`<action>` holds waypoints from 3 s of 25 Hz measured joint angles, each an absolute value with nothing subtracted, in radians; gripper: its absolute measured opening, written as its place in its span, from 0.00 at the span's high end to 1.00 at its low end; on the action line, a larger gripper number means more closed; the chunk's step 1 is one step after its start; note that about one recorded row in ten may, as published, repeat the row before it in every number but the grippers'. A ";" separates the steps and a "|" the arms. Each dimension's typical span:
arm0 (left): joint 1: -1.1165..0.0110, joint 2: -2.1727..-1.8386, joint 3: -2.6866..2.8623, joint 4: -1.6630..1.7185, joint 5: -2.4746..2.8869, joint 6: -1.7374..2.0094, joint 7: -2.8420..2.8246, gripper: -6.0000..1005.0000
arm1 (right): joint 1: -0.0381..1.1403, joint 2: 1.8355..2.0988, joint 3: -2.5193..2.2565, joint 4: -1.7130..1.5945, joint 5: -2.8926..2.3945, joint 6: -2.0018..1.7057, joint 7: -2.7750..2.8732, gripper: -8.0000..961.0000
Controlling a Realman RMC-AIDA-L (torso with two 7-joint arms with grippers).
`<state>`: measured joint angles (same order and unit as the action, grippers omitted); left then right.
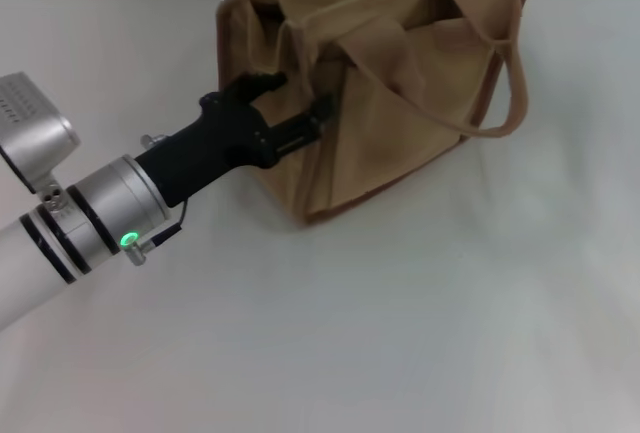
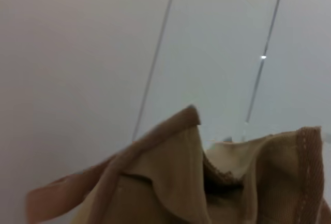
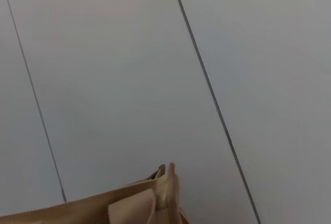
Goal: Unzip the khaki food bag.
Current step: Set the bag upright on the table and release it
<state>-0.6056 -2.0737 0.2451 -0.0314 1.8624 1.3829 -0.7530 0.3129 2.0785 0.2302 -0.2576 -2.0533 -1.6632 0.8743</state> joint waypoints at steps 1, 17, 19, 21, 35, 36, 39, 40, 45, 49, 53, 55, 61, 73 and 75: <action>-0.603 -2.074 0.240 -0.028 1.862 1.384 -0.755 0.21 | 0.313 2.078 0.233 -0.258 -2.053 -1.660 0.874 0.18; -0.575 -2.077 0.176 -0.024 1.862 1.433 -0.750 0.59 | 0.324 2.080 0.238 -0.232 -2.051 -1.598 0.874 0.18; -0.571 -2.077 0.173 -0.025 1.862 1.436 -0.748 0.69 | 0.324 2.080 0.238 -0.232 -2.051 -1.597 0.874 0.18; -0.568 -2.077 0.173 -0.025 1.862 1.440 -0.734 0.78 | 0.324 2.080 0.238 -0.232 -2.051 -1.597 0.874 0.18; -0.522 -2.070 0.126 0.094 1.863 1.596 -0.699 0.92 | 0.330 2.080 0.238 -0.216 -2.051 -1.581 0.874 0.18; -0.519 -2.067 0.117 0.121 1.863 1.616 -0.709 0.92 | 0.330 2.080 0.238 -0.215 -2.051 -1.581 0.874 0.18; -0.518 -2.064 0.109 0.222 1.851 1.675 -0.761 0.92 | 0.331 2.080 0.237 -0.210 -2.051 -1.581 0.874 0.18; -0.519 -2.064 0.109 0.253 1.839 1.697 -0.781 0.92 | 0.332 2.080 0.235 -0.208 -2.051 -1.580 0.874 0.18; -0.523 -2.062 0.120 0.333 1.790 1.836 -0.848 0.92 | 0.339 2.080 0.231 -0.194 -2.051 -1.574 0.874 0.18; -0.523 -2.063 0.196 0.336 1.790 1.868 -0.844 0.92 | 0.338 2.080 0.228 -0.180 -2.054 -1.598 0.874 0.18; -0.523 -2.064 0.332 0.337 1.791 1.863 -0.828 0.92 | 0.339 2.080 0.219 -0.176 -2.063 -1.654 0.874 0.18; -0.523 -2.068 0.400 0.327 1.790 1.863 -0.806 0.92 | 0.342 2.080 0.192 -0.171 -2.065 -1.697 0.874 0.18; -0.545 -2.073 0.540 0.246 1.786 1.848 -0.734 0.92 | 0.371 2.081 0.036 -0.157 -2.065 -1.810 0.766 0.18; -0.631 -2.080 0.648 0.086 1.790 1.738 -0.632 0.92 | 0.431 2.086 -0.154 -0.035 -2.065 -1.766 0.511 0.18; -0.636 -2.080 0.650 0.080 1.791 1.733 -0.632 0.92 | 0.433 2.087 -0.156 -0.026 -2.065 -1.745 0.502 0.19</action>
